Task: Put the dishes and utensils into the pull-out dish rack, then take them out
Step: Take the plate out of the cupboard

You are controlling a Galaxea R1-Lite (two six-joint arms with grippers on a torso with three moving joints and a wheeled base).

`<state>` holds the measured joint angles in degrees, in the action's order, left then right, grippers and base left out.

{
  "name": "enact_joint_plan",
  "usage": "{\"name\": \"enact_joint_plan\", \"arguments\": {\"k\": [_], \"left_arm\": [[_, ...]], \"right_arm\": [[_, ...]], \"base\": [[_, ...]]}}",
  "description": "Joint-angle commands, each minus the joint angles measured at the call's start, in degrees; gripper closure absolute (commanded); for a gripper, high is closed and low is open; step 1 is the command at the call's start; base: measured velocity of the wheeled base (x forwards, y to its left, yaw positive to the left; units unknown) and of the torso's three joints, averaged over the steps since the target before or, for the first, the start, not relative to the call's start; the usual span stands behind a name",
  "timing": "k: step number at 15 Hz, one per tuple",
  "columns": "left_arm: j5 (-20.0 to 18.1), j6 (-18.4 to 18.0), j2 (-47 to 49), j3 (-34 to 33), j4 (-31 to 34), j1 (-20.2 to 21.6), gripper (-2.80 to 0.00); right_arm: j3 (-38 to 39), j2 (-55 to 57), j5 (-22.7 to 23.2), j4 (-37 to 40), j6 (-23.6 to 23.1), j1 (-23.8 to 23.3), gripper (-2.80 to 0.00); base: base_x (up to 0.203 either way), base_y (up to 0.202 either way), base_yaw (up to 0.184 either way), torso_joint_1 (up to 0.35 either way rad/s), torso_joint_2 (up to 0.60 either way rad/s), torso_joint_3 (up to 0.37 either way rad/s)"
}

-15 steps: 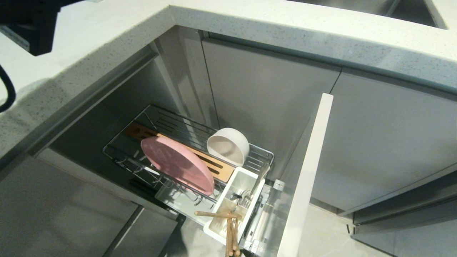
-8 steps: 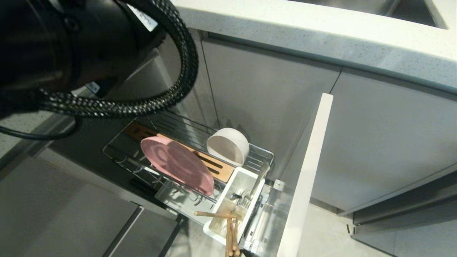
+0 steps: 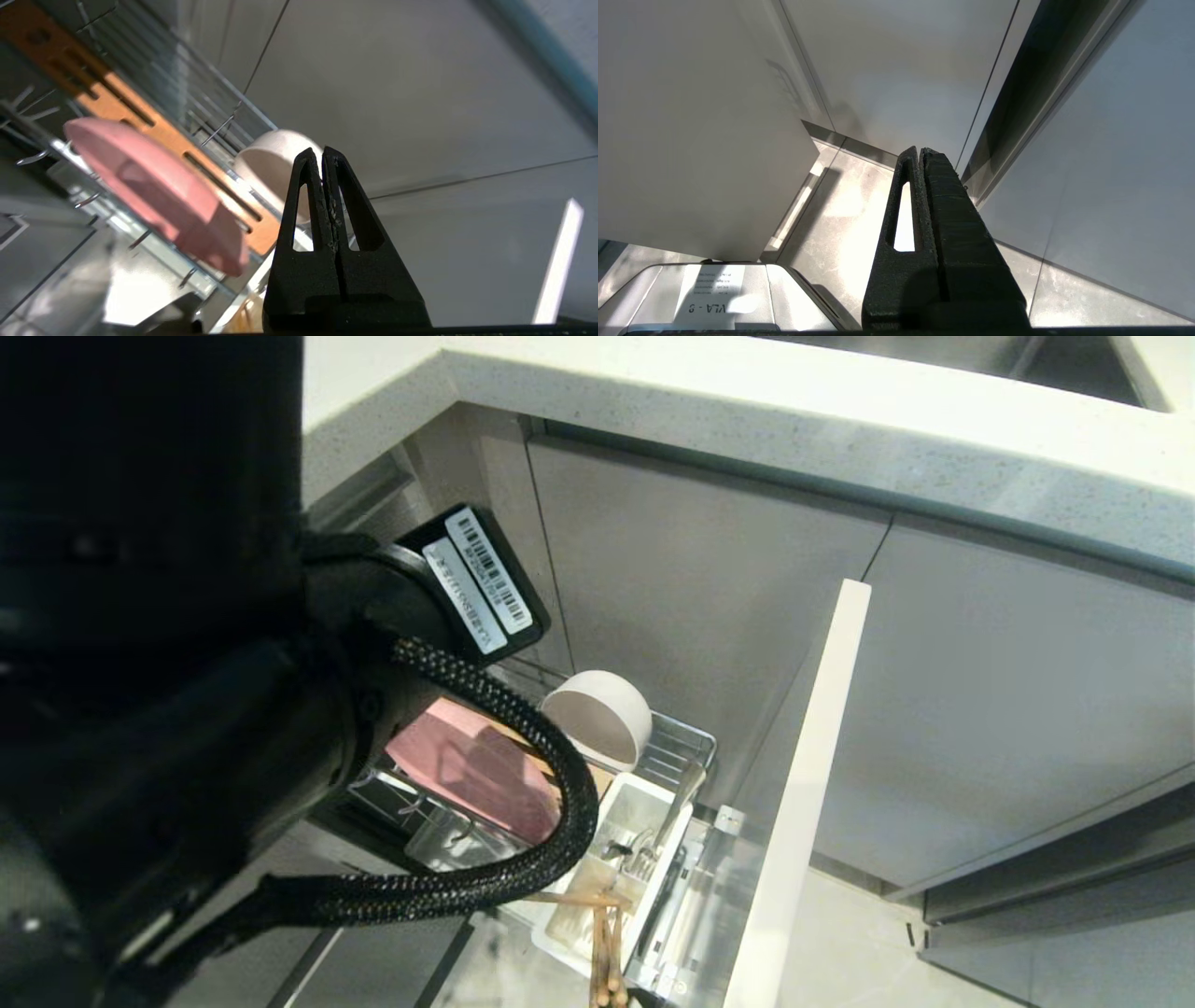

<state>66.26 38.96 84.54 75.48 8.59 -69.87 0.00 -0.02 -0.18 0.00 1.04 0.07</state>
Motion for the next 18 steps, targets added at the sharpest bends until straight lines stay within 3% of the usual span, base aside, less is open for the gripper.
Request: {"name": "enact_joint_plan", "arguments": {"k": [1, 3, 6, 7, 12, 16, 18], "left_arm": [[0.5, 0.7, -1.4, -1.5, 0.4, -0.2, 0.0], [0.5, 1.5, -2.2, -1.7, 3.2, -0.2, 0.0], [0.0, 6.1, -2.5, -1.7, 10.4, -0.3, 0.0], [-0.5, 9.2, -2.6, -1.6, 14.6, -0.3, -2.8], [-6.9, 20.8, -3.2, -1.5, 28.5, -0.1, -2.8], [-9.2, 24.4, -2.1, -2.0, 32.9, 0.1, -2.8], [-9.0, 29.0, 0.3, -2.7, 34.7, 0.2, -2.8]], "right_arm": [[0.1, 0.0, 0.0, 0.0, 0.0, 0.0, 0.0], [0.1, 0.0, 0.0, 0.0, 0.0, 0.0, 0.0], [0.1, 0.0, 0.0, 0.0, 0.0, 0.0, 0.0], [0.1, 0.0, 0.0, 0.0, 0.0, 0.0, 0.0], [0.1, 0.0, 0.0, 0.0, 0.0, 0.0, 0.0], [0.1, 0.0, 0.0, 0.0, 0.0, 0.0, 0.0], [0.1, 0.0, 0.0, 0.0, 0.0, 0.0, 0.0]], "base": [[0.0, 0.0, 0.0, 0.0, 0.0, 0.0], [0.0, 0.0, 0.0, 0.0, 0.0, 0.0], [0.0, 0.0, 0.0, 0.0, 0.0, 0.0], [0.0, 0.0, 0.0, 0.0, 0.0, 0.0], [0.0, 0.0, 0.0, 0.0, 0.0, 0.0], [0.0, 0.0, 0.0, 0.0, 0.0, 0.0], [0.0, 0.0, 0.0, 0.0, 0.0, 0.0]]}}
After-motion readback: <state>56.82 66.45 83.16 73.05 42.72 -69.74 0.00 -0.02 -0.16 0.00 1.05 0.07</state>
